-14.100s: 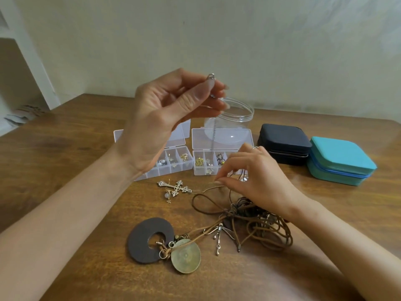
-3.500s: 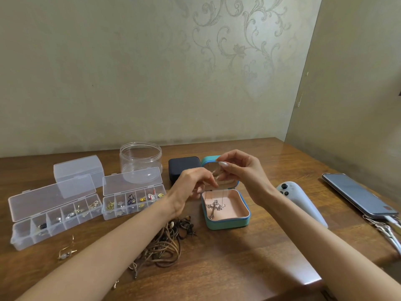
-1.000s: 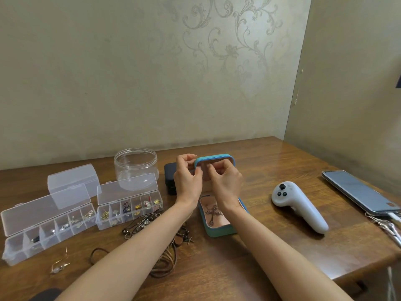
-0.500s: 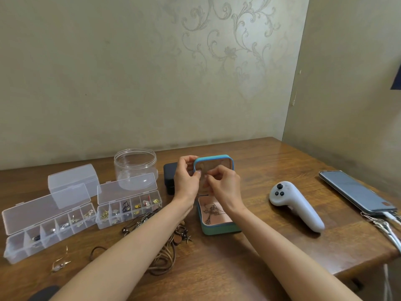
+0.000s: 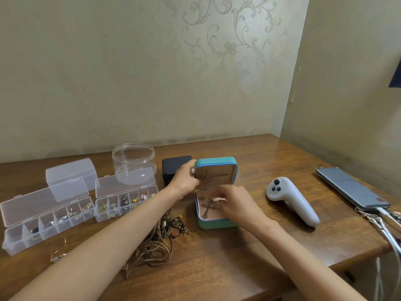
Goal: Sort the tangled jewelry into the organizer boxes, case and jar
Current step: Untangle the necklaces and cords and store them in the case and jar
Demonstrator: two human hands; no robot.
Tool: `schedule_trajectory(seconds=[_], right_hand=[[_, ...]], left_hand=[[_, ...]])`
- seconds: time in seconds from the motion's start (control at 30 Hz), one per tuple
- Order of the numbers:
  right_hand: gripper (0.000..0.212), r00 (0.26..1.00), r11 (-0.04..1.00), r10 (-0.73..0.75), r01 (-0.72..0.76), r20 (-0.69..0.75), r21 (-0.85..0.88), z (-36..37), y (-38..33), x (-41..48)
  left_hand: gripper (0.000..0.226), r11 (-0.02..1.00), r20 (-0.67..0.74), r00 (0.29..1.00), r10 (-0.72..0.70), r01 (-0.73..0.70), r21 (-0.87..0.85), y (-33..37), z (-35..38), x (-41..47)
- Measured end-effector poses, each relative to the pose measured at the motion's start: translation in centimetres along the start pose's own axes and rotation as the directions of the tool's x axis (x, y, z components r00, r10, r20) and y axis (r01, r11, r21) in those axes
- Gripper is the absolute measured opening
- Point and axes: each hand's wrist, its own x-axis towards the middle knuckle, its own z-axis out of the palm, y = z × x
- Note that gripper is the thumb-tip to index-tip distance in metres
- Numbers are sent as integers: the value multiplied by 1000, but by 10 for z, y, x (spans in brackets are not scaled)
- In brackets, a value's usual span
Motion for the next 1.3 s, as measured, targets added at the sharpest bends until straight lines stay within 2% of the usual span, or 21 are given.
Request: schedule_trajectory(seconds=[0.1,0.17,0.27,0.37,0.47,0.53,0.67,0.77,0.8,0.87,0.93,0.97,1.0,1.07,1.13,1.2,1.3], right_hand=[[39,980,987,-129,142,153,-75,3,-2,-1],[42,966,987,-154,162,207,-22,4,-1,-1],[37,973,979,-183,167,142,116,2,5,-4],[19,973,952,-227,212,45,221,2,12,-12],[51,956,937,-275,242,105,252,2,14,-16],[52,943,940,-305,274,137,203,4,15,-13],[40,935,943,-316,292,161,160,4,18,1],[41,935,944,-314,287,165,165,0,18,9],[46,942,953,-299,284,153,108,-3,19,9],[59,962,952,-239,258,129,-163,-4,21,7],[71,980,879,-139,188,141,-439,-2,17,3],[72,983,851,-117,174,143,-496,0,15,2],[70,983,850,-118,175,144,-497,2,12,1],[64,983,910,-141,176,121,-374,1,8,1],[68,986,950,-149,163,72,-268,-5,7,2],[72,987,931,-146,159,63,-330,-7,9,2],[59,978,927,-173,203,118,-315,-1,5,-1]], left_hand=[[45,997,94,996,9,-15,69,0,-6,1],[42,991,106,994,-24,10,132,1,-7,3],[41,989,48,993,-104,98,113,2,-6,5],[46,985,-22,985,-169,170,36,0,-4,5],[49,975,-99,971,-220,223,21,-2,1,6],[44,966,-134,956,-260,255,-52,-2,3,8],[39,944,-179,931,-319,295,-151,3,5,13],[40,933,-164,923,-348,324,-160,8,2,16],[40,936,-153,926,-346,329,-126,9,0,17],[41,945,-127,937,-326,324,-37,11,-5,15],[42,951,-119,946,-302,307,23,12,-10,13],[42,953,-115,948,-296,302,29,12,-12,13],[42,954,-111,949,-295,299,23,12,-13,12],[40,955,-115,949,-293,295,2,11,-14,11],[35,955,-125,947,-297,295,-38,9,-16,10],[29,953,-124,946,-301,295,-63,8,-17,8],[24,957,-118,950,-289,287,-36,4,-20,7]])
